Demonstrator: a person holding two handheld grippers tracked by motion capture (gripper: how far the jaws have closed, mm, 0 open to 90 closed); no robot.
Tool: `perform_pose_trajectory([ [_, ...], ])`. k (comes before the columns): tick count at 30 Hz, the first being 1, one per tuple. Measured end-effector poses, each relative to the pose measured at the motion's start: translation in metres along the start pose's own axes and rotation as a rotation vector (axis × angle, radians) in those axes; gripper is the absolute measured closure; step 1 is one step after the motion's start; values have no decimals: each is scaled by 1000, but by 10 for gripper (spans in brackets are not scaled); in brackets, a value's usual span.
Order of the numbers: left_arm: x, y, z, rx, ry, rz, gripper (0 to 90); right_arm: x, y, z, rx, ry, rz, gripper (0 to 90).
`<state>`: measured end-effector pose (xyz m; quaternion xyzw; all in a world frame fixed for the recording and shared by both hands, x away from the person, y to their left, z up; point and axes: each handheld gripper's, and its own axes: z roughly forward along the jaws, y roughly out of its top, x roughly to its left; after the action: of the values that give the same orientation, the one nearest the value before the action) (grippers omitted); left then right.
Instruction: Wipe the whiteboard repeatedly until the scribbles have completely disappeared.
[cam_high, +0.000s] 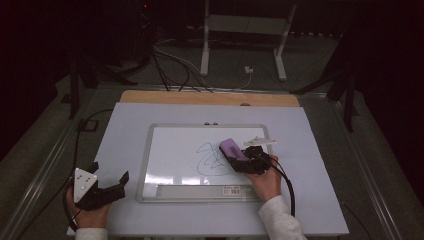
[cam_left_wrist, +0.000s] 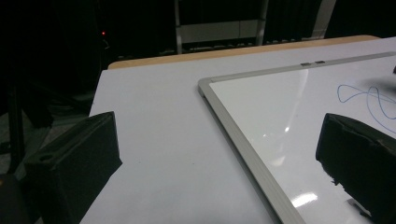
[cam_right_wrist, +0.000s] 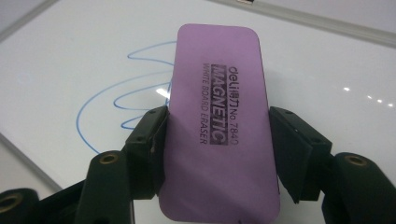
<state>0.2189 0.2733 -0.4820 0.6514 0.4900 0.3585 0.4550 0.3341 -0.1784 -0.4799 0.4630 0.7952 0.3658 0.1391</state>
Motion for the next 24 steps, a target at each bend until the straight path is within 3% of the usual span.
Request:
perform_pose_trajectory([
  [7,0,0,0,-1,-1,-1,6,3,-4,12,44,-33,-18,403],
  [9,0,0,0,-1,-1,0,6,2,-5,14,65,-19,-20,382],
  [11,0,0,0,0,-1,0,6,4,-6,15,57,-37,-35,305],
  [14,0,0,0,2,-2,3,6,4,-5,14,27,-29,-22,296],
  [20,0,0,0,0,-1,1,6,0,-5,18,26,4,14,397],
  [24,0,0,0,0,0,0,6,0,-5,19,21,1,31,403],
])
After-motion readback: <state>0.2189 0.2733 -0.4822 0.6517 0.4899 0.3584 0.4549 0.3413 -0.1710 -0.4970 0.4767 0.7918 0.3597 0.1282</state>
